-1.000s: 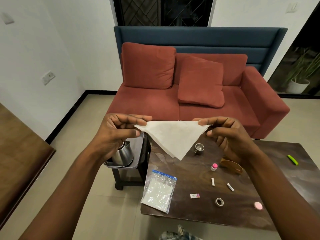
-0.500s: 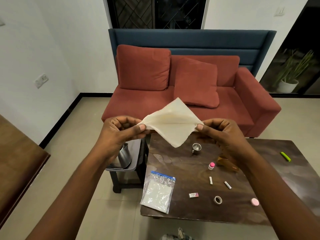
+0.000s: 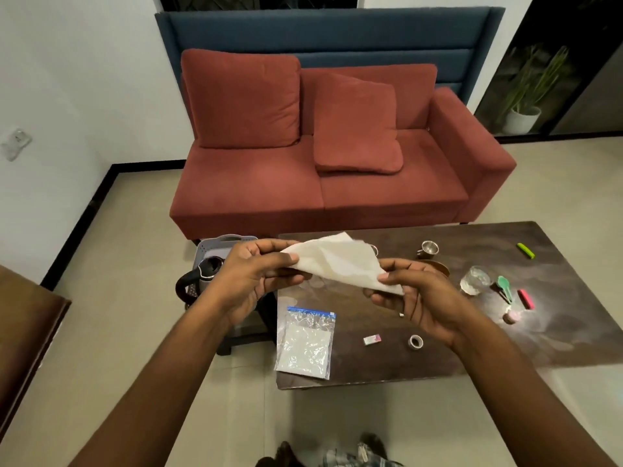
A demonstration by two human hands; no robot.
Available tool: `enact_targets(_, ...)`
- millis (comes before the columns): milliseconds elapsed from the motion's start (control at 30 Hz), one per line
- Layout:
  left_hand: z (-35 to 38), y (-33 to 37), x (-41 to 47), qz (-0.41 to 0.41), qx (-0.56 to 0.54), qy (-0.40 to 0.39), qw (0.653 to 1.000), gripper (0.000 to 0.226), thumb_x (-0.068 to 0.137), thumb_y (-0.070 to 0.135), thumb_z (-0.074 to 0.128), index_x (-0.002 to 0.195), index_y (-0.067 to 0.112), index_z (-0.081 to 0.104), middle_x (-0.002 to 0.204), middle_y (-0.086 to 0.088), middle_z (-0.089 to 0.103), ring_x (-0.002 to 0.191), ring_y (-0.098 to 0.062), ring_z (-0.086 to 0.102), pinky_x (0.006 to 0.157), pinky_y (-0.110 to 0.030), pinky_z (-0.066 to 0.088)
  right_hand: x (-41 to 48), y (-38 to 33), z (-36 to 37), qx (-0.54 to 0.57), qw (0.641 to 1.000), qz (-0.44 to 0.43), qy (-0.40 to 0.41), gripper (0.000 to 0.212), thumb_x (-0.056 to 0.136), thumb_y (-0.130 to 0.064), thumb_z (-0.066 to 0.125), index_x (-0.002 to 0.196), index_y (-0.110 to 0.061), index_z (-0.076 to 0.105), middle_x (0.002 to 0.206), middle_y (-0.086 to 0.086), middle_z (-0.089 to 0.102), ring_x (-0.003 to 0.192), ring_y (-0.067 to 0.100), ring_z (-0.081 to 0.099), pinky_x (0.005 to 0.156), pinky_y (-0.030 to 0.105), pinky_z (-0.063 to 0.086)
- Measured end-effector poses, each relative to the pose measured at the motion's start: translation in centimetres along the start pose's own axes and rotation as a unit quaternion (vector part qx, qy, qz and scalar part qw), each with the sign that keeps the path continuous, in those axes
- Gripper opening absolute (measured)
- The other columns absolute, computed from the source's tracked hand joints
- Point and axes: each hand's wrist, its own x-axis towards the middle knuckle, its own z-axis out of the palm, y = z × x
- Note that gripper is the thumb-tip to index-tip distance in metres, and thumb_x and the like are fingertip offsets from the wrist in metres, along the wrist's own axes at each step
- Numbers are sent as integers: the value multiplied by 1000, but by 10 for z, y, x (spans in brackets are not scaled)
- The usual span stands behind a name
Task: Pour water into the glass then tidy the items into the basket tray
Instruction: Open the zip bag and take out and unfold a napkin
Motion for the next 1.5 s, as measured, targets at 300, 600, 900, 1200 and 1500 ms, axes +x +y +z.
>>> enact_targets(300, 51, -18, 18, -44, 43, -3, 998, 25, 90, 2, 72, 113, -6, 70, 106, -25, 77, 90, -38, 79, 69, -28, 66, -31, 0, -49, -32, 999, 9, -3, 52, 84, -12, 81, 132, 0, 67, 125, 24, 75, 106, 38, 77, 81, 37, 67)
enact_targets(600, 168, -54, 49, -33, 74, 13, 997, 20, 90, 1, 75, 104, -12, 71, 101, -31, 76, 78, -33, 78, 61, -26, 63, -56, -30, -144, -184, 981, -26, 49, 43, 86, -7, 85, 126, -9, 70, 114, 11, 81, 107, 32, 78, 85, 37, 65)
enact_targets(900, 250, -85, 75, -25, 107, -42, 993, 14, 88, -9, 71, 101, -3, 72, 92, -17, 76, 82, -26, 73, 69, -33, 66, -72, -44, -219, -148, 975, -24, 161, 31, 94, -35, 79, 95, -3, 79, 81, 5, 78, 64, 11, 73, 50, 22, 53)
enact_targets(1200, 286, -93, 126, -26, 177, -89, 980, 40, 75, -10, 82, 112, 3, 77, 92, -12, 76, 84, -22, 75, 74, -29, 64, -57, -59, -276, -185, 966, -78, 165, 18, 87, -18, 86, 100, -8, 79, 97, 9, 83, 86, 20, 77, 78, 30, 60)
enact_targets(1500, 300, -93, 213, -2, 249, -104, 963, 27, 77, -10, 83, 101, 1, 80, 82, -7, 79, 69, -10, 71, 63, -18, 57, 3, -91, -311, -288, 936, -60, 192, 17, 88, -16, 86, 99, -26, 79, 96, -10, 83, 88, 12, 79, 81, 29, 64)
